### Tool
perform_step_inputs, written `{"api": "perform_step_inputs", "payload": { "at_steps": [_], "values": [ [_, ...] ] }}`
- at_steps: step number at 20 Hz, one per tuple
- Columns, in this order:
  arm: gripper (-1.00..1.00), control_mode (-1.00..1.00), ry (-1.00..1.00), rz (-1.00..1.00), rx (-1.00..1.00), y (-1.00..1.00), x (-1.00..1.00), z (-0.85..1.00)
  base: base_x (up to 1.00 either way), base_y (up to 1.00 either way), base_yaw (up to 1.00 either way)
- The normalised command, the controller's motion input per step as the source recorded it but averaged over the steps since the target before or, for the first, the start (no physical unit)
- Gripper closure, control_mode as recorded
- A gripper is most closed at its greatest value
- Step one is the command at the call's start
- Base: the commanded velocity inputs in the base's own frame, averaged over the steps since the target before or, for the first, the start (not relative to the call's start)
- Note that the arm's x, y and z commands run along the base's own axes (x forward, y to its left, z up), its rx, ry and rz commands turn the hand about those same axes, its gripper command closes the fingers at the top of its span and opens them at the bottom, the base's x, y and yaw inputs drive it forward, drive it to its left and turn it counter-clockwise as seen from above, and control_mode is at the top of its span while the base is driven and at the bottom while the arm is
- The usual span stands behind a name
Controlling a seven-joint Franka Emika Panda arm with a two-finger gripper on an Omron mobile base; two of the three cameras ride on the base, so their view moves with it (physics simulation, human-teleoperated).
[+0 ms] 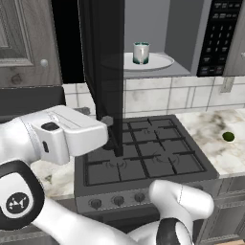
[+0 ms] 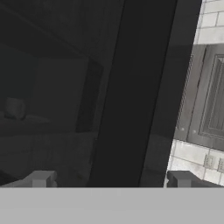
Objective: Pick the mug from the counter and place it inside the microwave. Then close the microwave.
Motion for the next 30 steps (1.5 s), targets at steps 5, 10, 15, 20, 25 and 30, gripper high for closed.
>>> {"api": "perform_step_inputs", "payload": {
  "at_steps": [5,10,15,20,25,30],
  "values": [
    [-1.00,-1.00,0.00,0.04,0.00,-0.44,0.00,0.10,0.00,0.00,0.00],
    [-1.00,-1.00,0.01,0.06,0.00,-0.61,0.00,0.09,0.00,0.00,0.00],
    [-1.00,-1.00,0.02,0.07,0.00,-0.66,0.00,0.11,0.00,0.00,0.00],
    [-1.00,-1.00,0.01,0.08,0.00,-0.70,0.00,0.10,0.00,0.00,0.00],
    [-1.00,-1.00,0.00,0.14,0.00,-0.62,0.03,0.00,0.00,0.00,0.00],
    [-1.00,-1.00,0.00,0.17,0.00,-0.54,0.13,0.00,0.00,0.00,0.00]
  ]
}}
